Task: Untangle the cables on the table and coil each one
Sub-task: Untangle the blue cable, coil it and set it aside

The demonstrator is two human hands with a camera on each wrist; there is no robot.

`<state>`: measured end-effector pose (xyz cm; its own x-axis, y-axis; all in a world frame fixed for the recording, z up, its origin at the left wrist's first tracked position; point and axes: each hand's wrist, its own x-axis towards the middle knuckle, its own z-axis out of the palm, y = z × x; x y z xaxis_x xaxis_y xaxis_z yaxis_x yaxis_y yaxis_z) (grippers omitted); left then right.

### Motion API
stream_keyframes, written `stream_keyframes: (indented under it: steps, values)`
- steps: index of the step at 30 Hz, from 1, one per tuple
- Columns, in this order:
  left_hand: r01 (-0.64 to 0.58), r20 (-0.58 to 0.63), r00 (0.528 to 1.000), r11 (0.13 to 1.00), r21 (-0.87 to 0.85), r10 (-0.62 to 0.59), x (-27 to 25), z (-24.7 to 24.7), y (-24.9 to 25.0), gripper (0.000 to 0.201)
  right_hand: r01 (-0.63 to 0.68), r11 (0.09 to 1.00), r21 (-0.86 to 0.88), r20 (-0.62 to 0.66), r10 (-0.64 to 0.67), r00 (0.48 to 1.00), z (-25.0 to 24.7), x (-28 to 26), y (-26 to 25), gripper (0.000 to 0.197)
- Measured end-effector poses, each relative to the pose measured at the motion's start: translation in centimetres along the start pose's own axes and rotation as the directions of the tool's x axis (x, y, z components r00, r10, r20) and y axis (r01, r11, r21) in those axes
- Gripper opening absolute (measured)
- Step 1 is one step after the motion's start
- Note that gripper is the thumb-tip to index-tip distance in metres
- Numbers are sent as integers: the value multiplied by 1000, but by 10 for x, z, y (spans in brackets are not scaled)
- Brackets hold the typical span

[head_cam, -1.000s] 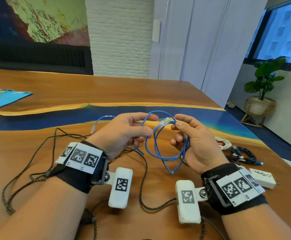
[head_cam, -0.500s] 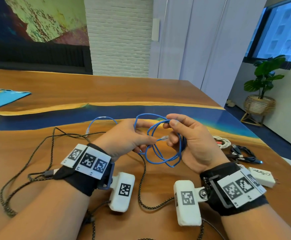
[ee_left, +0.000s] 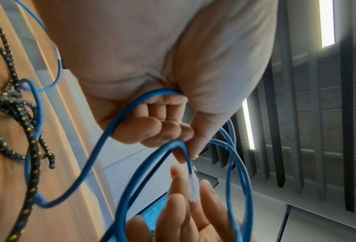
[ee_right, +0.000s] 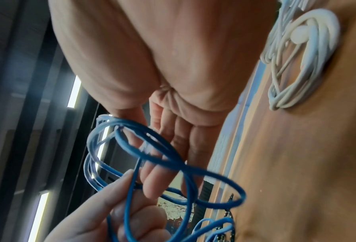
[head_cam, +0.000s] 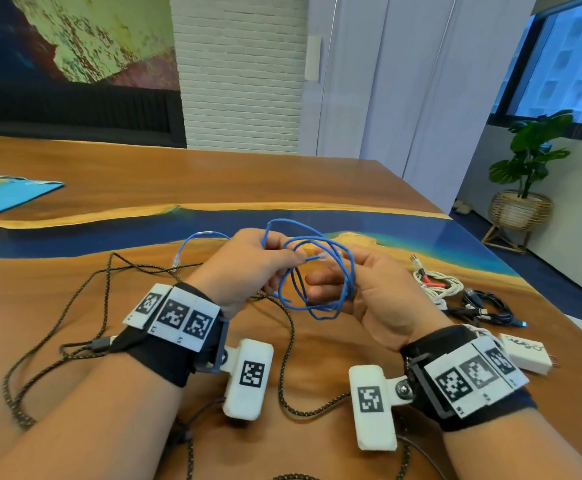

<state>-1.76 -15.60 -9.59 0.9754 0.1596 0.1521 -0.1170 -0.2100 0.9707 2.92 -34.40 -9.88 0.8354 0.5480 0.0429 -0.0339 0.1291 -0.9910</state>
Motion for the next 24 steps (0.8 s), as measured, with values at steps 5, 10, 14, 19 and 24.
stream_keyframes:
  steps: [5, 10, 14, 19, 24]
  values:
    - [50, -7, 999, 998, 24, -50, -2, -4, 3, 25, 70, 993, 92, -175, -53, 983, 1, 4, -2, 15]
    - [96, -224, 965, 981, -166, -132, 1, -18, 10, 26, 268, 861, 432, -496, -21, 868, -28, 13, -10, 8]
    - [88, -228, 965, 977, -194, -132, -1, -18, 12, 21, 300, 857, 419, -559, -17, 829, -35, 14, -7, 7]
    - [87, -114, 989, 992, -91, -97, -5, -14, 12, 33, 121, 981, 149, -463, -39, 885, -34, 17, 2, 9]
    - [70, -63, 996, 997, 18, -69, -5, -7, 13, 33, 158, 980, 121, -204, -131, 970, -14, 5, -7, 30]
